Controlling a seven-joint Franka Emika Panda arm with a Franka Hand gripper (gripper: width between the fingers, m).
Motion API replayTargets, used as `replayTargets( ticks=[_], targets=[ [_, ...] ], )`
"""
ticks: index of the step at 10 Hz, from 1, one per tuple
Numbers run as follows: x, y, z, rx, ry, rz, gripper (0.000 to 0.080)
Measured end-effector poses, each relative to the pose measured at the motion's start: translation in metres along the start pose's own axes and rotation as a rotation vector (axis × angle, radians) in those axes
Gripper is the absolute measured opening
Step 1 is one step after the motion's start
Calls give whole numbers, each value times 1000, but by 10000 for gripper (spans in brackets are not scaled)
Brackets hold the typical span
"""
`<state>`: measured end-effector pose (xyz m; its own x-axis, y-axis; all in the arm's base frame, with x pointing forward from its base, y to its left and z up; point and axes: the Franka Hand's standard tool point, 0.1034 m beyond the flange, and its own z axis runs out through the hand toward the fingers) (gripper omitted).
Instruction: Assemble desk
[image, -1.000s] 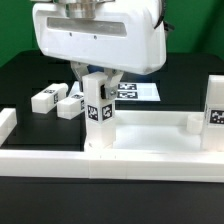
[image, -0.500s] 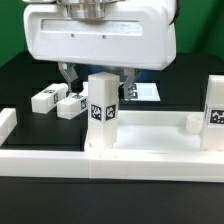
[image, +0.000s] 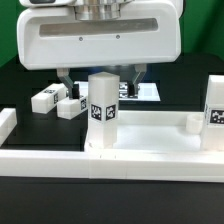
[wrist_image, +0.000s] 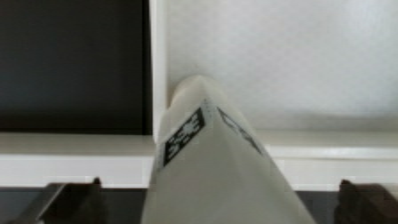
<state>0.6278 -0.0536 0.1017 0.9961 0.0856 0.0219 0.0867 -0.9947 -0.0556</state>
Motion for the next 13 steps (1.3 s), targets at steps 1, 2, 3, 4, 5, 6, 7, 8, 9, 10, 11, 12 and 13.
replayTargets(
  ticks=[1,2,3,4,5,6,7,8,9,10,11,12,13],
  targets=[
    [0,0,0,-1,-1,-120,649],
    [0,0,0,-1,-1,-199,649],
    [0,0,1,-1,-2,-254,649],
    [-1,1,0,-9,-6,-334,649],
    [-1,2,0,-13,-8,-388,649],
    [-1,3,0,-18,-12,-452,649],
    [-1,4,0,-22,-15,-511,649],
    [-1,4,0,-23,-16,-525,532],
    [-1,4,0,-23,-16,-519,532],
    [-1,4,0,-23,-16,-519,396],
    [-1,4,0,-23,-16,-519,288],
    [-1,4,0,-23,-16,-519,288],
    [-1,4,0,-23,-16,-511,288]
  ],
)
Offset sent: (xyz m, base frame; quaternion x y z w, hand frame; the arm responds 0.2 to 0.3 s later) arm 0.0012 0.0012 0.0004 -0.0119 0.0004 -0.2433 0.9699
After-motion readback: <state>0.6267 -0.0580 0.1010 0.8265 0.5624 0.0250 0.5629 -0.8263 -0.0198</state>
